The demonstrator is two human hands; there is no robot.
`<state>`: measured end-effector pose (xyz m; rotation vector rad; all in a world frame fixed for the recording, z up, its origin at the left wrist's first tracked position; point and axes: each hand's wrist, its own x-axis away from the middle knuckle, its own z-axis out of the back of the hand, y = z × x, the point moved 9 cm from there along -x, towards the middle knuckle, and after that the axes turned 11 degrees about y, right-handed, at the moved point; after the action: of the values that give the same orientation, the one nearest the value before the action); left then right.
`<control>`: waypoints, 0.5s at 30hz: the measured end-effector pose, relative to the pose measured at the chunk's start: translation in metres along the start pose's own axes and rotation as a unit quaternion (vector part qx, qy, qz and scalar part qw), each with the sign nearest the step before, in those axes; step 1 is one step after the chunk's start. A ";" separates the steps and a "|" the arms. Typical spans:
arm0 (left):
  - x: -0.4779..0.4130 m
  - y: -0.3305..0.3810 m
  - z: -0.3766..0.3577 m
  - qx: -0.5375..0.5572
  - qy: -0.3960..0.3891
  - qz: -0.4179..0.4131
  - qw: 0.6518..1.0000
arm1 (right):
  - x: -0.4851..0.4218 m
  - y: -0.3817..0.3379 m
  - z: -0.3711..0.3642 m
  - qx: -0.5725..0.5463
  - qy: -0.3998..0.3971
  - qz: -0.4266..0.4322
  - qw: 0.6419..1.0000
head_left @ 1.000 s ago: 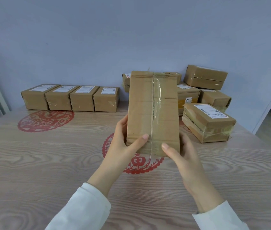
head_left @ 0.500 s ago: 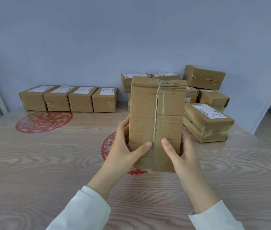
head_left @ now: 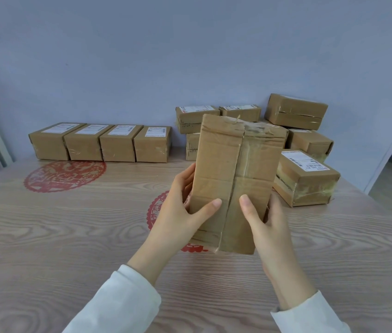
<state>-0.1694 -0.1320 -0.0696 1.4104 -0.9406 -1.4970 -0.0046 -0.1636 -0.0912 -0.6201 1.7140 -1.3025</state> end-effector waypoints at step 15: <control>-0.006 0.010 0.008 0.005 0.023 -0.029 0.999 | 0.002 -0.006 -0.009 0.023 -0.022 0.022 0.999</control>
<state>-0.1762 -0.1302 -0.0573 1.4846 -0.8877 -1.4970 -0.0145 -0.1627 -0.0856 -0.5769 1.6480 -1.2844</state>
